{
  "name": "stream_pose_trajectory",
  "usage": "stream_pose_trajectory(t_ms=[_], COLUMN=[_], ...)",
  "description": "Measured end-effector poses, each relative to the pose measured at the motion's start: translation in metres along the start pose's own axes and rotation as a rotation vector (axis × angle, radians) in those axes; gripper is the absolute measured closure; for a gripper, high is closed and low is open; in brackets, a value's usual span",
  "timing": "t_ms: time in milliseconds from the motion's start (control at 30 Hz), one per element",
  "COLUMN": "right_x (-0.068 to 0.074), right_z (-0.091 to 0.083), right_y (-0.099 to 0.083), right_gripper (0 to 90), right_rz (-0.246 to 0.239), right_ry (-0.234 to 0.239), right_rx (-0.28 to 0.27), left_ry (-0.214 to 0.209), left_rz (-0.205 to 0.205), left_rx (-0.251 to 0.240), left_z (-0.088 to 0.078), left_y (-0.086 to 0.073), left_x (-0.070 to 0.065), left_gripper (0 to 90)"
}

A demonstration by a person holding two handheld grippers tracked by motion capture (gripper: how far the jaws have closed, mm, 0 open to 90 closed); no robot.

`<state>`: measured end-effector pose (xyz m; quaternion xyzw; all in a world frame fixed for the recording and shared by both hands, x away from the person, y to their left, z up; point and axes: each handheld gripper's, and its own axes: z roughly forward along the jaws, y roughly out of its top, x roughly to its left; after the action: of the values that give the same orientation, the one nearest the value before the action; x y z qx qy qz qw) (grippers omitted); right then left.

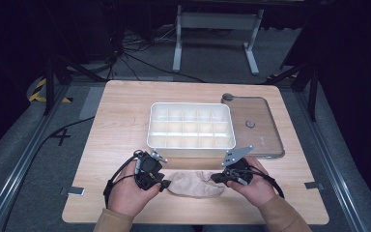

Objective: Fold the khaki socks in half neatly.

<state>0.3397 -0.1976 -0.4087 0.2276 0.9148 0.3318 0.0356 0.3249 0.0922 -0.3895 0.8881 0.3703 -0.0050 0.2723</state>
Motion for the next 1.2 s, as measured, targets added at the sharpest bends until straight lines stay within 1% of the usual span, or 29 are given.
stream_pose_trajectory(t_ms=[33, 67, 100, 133, 233, 300, 333, 367, 400, 533, 567, 700, 800, 833, 867, 900, 1000, 1067, 1100, 1167, 1200], right_x=[0.002, 0.004, 0.006, 0.008, 0.012, 0.015, 0.016, 0.018, 0.018, 0.019, 0.020, 0.026, 0.028, 0.029, 0.029, 0.029, 0.028, 0.030, 0.031, 0.031, 0.031], right_z=[0.002, 0.004, 0.007, 0.010, 0.019, 0.026, 0.030, 0.033, 0.036, 0.045, 0.046, 0.054, 0.058, 0.060, 0.061, 0.061, 0.061, 0.061, 0.061, 0.061, 0.061], right_y=[0.001, 0.002, 0.003, 0.004, 0.007, 0.008, 0.007, 0.007, 0.007, 0.006, 0.005, 0.004, 0.003, 0.001, 0.000, 0.000, -0.002, -0.002, -0.002, -0.002, -0.002], right_gripper=[89.6, 89.7, 89.8, 89.8, 89.8, 89.7, 89.7, 89.7, 89.6, 89.6, 89.5, 89.2, 88.9, 89.3, 89.4, 89.4, 89.9, 89.9, 89.9, 90.0, 90.0], right_rz=[-0.003, -0.006, -0.014, -0.017, -0.029, -0.034, -0.038, -0.037, -0.041, -0.023, -0.018, -0.032, -0.046, -0.054, -0.053, -0.051, -0.049, -0.060, -0.067, -0.082, -0.085], right_ry=[0.006, 0.008, 0.010, 0.011, 0.007, 0.014, 0.018, 0.020, 0.021, 0.043, 0.047, 0.070, 0.076, 0.064, 0.065, 0.070, 0.068, 0.059, 0.054, 0.049, 0.048], right_rx=[-0.005, -0.011, -0.024, -0.031, -0.048, -0.038, -0.034, -0.032, -0.033, -0.048, -0.046, -0.020, 0.006, 0.022, 0.014, 0.010, 0.003, 0.005, 0.005, 0.003, 0.004], left_ry=[0.000, -0.010, -0.009, -0.001, 0.004, 0.007, 0.006, 0.009, 0.008, 0.017, 0.018, 0.023, 0.011, 0.011, 0.010, 0.003, -0.018, -0.022, -0.025, -0.022, -0.024], left_rz=[-0.001, -0.002, -0.008, -0.004, -0.033, -0.019, -0.030, -0.030, -0.040, -0.051, -0.057, -0.064, -0.071, -0.072, -0.077, -0.080, -0.104, -0.108, -0.122, -0.139, -0.141], left_rx=[-0.009, -0.017, -0.013, 0.000, 0.012, -0.009, -0.013, -0.014, -0.019, -0.026, -0.030, -0.035, -0.033, -0.032, -0.027, -0.025, -0.009, -0.005, 0.000, 0.018, 0.018], left_z=[0.002, 0.006, 0.010, 0.012, 0.020, 0.026, 0.028, 0.030, 0.032, 0.037, 0.038, 0.041, 0.043, 0.044, 0.044, 0.044, 0.045, 0.045, 0.045, 0.046, 0.046], left_y=[0.000, -0.002, -0.002, -0.002, -0.003, -0.004, -0.005, -0.005, -0.006, -0.008, -0.009, -0.010, -0.010, -0.010, -0.010, -0.010, -0.010, -0.010, -0.010, -0.010, -0.010], left_x=[0.000, 0.001, 0.001, 0.001, 0.002, 0.002, 0.002, 0.004, 0.005, 0.008, 0.009, 0.011, 0.012, 0.012, 0.012, 0.013, 0.013, 0.013, 0.014, 0.013, 0.014], left_gripper=[59.3, 57.0, 55.1, 54.5, 52.7, 53.0, 53.4, 54.1, 54.4, 54.9, 55.1, 55.2, 56.1, 56.2, 56.4, 57.1, 60.2, 62.1, 63.9, 68.5, 71.2])
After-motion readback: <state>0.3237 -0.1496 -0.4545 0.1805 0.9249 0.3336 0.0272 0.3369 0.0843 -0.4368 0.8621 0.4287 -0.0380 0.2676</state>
